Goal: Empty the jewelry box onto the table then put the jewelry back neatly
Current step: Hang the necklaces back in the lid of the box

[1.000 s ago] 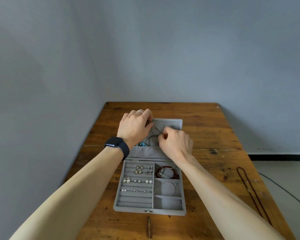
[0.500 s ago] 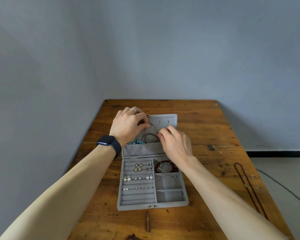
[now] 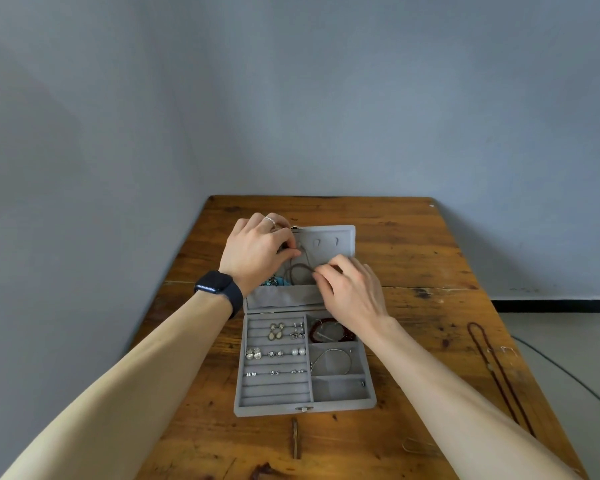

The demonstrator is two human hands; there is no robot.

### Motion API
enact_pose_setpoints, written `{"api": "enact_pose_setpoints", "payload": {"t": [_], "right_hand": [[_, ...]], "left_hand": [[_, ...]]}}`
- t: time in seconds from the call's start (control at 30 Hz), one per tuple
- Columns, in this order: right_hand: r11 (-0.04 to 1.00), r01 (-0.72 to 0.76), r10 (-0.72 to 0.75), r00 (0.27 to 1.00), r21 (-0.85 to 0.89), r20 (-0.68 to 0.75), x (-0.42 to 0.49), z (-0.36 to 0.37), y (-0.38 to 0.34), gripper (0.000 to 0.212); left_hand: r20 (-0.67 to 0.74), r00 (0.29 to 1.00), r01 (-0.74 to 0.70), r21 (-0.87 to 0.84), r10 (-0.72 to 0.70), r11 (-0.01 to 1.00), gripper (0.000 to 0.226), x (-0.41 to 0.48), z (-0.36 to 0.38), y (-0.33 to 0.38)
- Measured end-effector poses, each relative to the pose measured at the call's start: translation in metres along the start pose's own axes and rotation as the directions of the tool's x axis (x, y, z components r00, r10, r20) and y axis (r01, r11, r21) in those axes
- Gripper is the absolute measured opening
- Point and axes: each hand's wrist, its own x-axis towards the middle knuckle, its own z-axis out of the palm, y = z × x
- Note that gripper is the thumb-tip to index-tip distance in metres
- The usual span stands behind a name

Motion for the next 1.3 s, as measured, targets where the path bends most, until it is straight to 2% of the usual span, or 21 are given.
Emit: {"api": "enact_pose_setpoints", "payload": {"t": [0.1, 0.2, 0.37, 0.6, 0.73, 0.9, 1.07, 1.3], "right_hand": [[0.999, -0.048, 0.048, 0.999, 0.016, 0.015, 0.005, -0.001, -0.001, 0.011], [0.995, -0.093, 0.093, 0.996, 0.021, -0.005, 0.007, -0.003, 0.000, 0.009], [0.998, -0.055, 0.055, 0.999, 0.027, 0.002, -0.002, 0.004, 0.001, 0.015], [1.000, -0.019, 0.019, 0.998, 0.001, 0.062, -0.014, 0.000, -0.002, 0.022], [0.998, 0.027, -0.018, 0.992, -0.063, 0.128, -0.017, -0.001, -0.006, 0.026], [0.997, 0.011, -0.001, 0.991, -0.073, 0.135, -0.018, -0.006, -0.007, 0.015], [0.998, -0.019, 0.024, 0.995, -0.055, 0.093, -0.016, -0.006, -0.007, 0.006], [0.994, -0.078, 0.085, 0.991, -0.073, 0.099, -0.013, -0.004, -0.011, 0.010]], "left_hand": [[0.020, 1.000, 0.023, 0.002, -0.023, 1.000, 0.017, -0.004, 0.001, 0.002], [-0.028, 0.999, 0.035, 0.049, -0.034, 0.998, 0.016, -0.014, 0.006, 0.009], [-0.132, 0.989, 0.070, 0.069, -0.060, 0.995, 0.015, -0.032, 0.016, 0.020], [-0.132, 0.986, 0.115, 0.071, -0.105, 0.991, 0.014, -0.047, 0.029, 0.032], [-0.100, 0.993, 0.077, 0.105, -0.066, 0.991, 0.016, -0.050, 0.027, 0.032], [0.007, 0.999, 0.029, 0.147, -0.031, 0.989, 0.027, -0.053, 0.021, 0.025], [0.030, 0.999, -0.022, 0.180, 0.017, 0.984, 0.010, -0.054, 0.015, 0.014], [0.054, 0.998, -0.022, 0.202, 0.011, 0.979, 0.013, -0.049, 0.017, 0.018]]}}
